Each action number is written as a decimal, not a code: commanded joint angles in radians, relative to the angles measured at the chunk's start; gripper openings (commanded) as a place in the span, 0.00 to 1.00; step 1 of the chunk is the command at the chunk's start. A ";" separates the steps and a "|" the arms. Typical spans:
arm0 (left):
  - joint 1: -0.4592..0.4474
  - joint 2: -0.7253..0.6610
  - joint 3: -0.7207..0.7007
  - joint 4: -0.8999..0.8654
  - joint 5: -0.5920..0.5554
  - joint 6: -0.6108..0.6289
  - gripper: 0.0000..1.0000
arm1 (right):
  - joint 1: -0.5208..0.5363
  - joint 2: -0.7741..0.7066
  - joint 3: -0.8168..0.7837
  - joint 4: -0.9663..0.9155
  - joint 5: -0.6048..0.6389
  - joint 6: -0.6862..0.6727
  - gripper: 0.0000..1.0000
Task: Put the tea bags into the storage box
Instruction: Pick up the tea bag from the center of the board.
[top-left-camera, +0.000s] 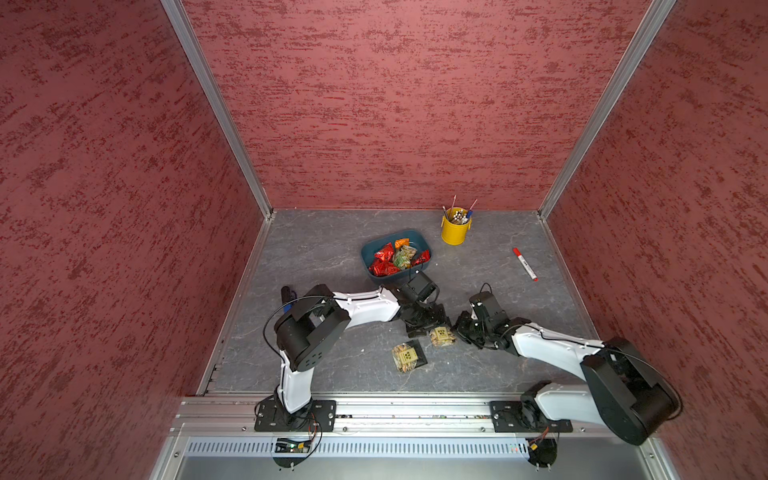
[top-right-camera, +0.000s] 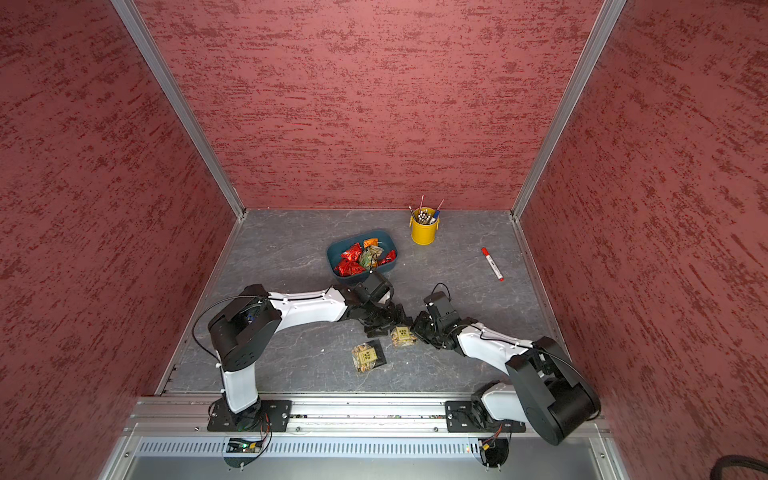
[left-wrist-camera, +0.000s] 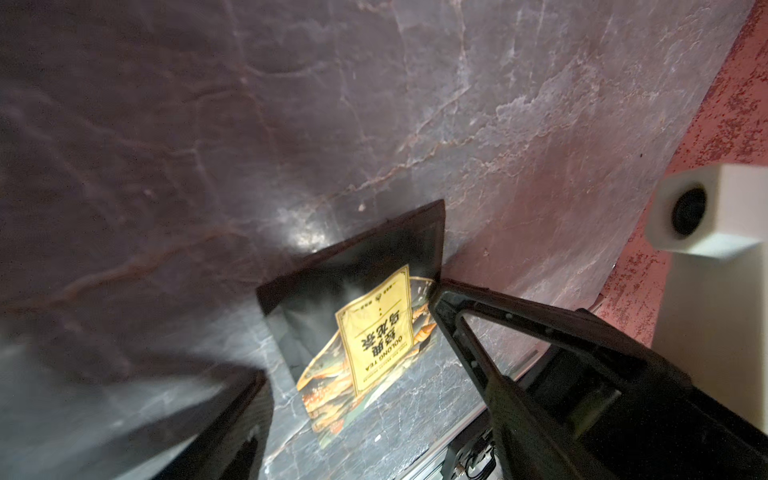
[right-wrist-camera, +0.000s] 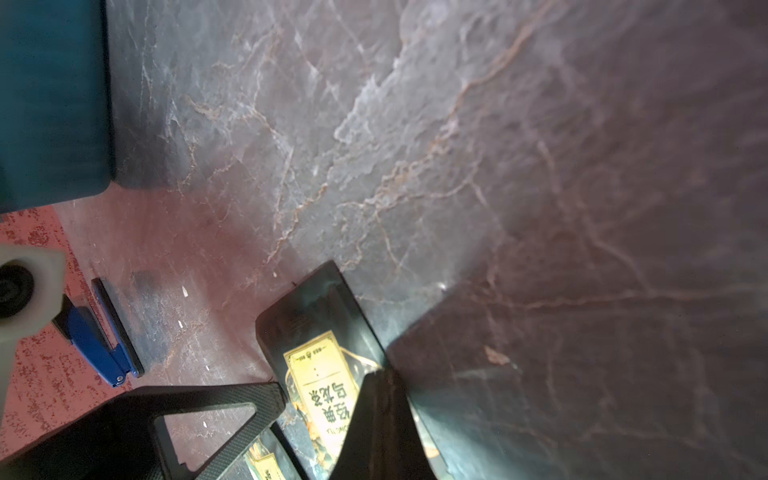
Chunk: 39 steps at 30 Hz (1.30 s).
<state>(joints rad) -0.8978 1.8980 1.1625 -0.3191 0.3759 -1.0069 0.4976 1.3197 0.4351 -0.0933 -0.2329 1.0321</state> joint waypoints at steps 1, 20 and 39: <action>-0.023 0.037 -0.009 -0.009 -0.071 -0.038 0.85 | 0.003 0.038 -0.031 -0.084 0.044 0.008 0.00; -0.053 -0.029 -0.153 0.303 -0.109 -0.162 0.84 | 0.004 0.030 -0.056 -0.066 0.031 0.021 0.00; -0.032 -0.021 -0.120 0.233 -0.119 -0.129 0.76 | 0.004 0.022 -0.047 -0.095 0.040 0.016 0.00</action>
<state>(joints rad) -0.9360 1.8774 1.0397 -0.0231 0.2829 -1.1507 0.4984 1.3193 0.4225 -0.0631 -0.2340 1.0443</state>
